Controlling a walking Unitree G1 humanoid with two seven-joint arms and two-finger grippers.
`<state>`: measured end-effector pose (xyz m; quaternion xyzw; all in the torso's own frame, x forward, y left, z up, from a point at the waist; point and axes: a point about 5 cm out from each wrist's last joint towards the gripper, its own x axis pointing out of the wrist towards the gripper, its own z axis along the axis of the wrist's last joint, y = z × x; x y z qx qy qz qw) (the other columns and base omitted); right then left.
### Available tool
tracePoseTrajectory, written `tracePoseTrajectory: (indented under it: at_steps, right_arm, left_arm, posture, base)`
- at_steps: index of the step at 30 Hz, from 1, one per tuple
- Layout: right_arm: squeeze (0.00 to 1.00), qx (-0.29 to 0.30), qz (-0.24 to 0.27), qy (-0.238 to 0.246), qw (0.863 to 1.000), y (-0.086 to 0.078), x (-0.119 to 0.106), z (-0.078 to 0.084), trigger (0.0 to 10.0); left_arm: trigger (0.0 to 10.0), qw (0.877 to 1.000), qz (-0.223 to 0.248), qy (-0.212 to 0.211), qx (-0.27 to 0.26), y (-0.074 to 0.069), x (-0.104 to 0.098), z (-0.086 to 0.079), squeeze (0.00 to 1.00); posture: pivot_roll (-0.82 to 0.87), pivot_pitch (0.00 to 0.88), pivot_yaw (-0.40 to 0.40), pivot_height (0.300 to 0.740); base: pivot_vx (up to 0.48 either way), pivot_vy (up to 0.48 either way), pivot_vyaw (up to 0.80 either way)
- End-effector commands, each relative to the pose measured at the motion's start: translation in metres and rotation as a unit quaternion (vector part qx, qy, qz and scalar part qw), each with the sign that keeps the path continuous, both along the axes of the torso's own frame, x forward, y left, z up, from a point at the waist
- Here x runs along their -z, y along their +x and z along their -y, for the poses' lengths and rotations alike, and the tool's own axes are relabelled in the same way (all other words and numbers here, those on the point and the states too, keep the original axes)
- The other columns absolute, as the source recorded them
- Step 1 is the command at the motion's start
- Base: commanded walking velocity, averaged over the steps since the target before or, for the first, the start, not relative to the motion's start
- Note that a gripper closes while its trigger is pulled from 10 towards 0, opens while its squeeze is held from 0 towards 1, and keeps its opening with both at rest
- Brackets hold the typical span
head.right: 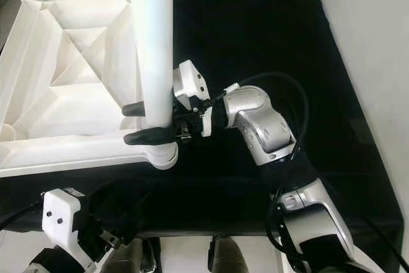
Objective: Building children table
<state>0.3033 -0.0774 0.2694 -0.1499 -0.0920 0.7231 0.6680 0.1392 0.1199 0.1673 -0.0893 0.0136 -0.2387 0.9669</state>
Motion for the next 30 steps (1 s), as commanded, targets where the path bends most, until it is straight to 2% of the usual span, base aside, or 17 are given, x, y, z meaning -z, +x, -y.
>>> tracePoseTrajectory:
  at_steps: [1, 5, 6, 7, 12, 13, 15, 30]
  right_arm:
    - [0.00, 0.052, -0.023, -0.052, 0.997, 0.005, 0.025, 0.005, 10.0]
    - [0.00, 0.068, -0.023, -0.053, 0.996, 0.004, 0.025, 0.004, 10.0]
    - [0.00, 0.119, -0.033, -0.051, 0.991, 0.005, 0.027, 0.005, 10.0]
    - [0.00, 0.143, -0.039, -0.049, 0.988, 0.005, 0.028, 0.006, 10.0]
    - [0.00, 0.185, -0.076, -0.038, 0.979, -0.003, 0.034, 0.005, 10.0]
    - [0.00, 0.185, -0.076, -0.038, 0.979, -0.003, 0.034, 0.005, 10.0]
    - [0.00, 0.202, -0.100, -0.029, 0.974, -0.013, 0.039, 0.003, 10.0]
    - [0.00, 0.266, -0.124, 0.004, 0.956, -0.024, 0.045, -0.002, 10.0]
  left_arm:
    - [10.0, 1.000, -0.016, -0.002, -0.001, -0.002, 0.007, 0.000, 0.00]
    - [10.0, 1.000, -0.016, -0.002, -0.001, -0.002, 0.007, 0.000, 0.00]
    - [10.0, 1.000, -0.016, -0.002, -0.002, -0.002, 0.007, 0.000, 0.00]
    - [10.0, 1.000, -0.016, -0.002, -0.002, -0.002, 0.007, 0.000, 0.00]
    - [10.0, 1.000, -0.016, -0.003, -0.002, -0.002, 0.007, 0.000, 0.00]
    - [10.0, 1.000, -0.016, -0.003, -0.002, -0.002, 0.007, 0.000, 0.00]
    - [10.0, 1.000, -0.015, -0.003, -0.002, -0.002, 0.007, 0.000, 0.00]
    - [10.0, 1.000, -0.013, -0.002, 0.000, 0.001, 0.006, -0.002, 0.00]
  posture:
    - [0.09, 0.322, -0.015, 0.740]
    - [0.09, 0.320, -0.017, 0.740]
    - [0.09, 0.318, -0.020, 0.740]
    - [0.09, 0.318, -0.022, 0.740]
    - [0.09, 0.320, -0.022, 0.740]
    - [0.09, 0.320, -0.022, 0.740]
    - [0.08, 0.324, -0.014, 0.740]
    - [0.07, 0.327, 0.003, 0.740]
  base:
    - [0.000, 0.000, 0.00]
    - [0.000, 0.000, 0.00]
    - [0.000, 0.000, 0.00]
    - [0.000, 0.000, 0.00]
    - [0.000, 0.000, 0.00]
    - [0.000, 0.000, 0.00]
    - [0.000, 0.000, 0.00]
    - [0.000, 0.000, 0.00]
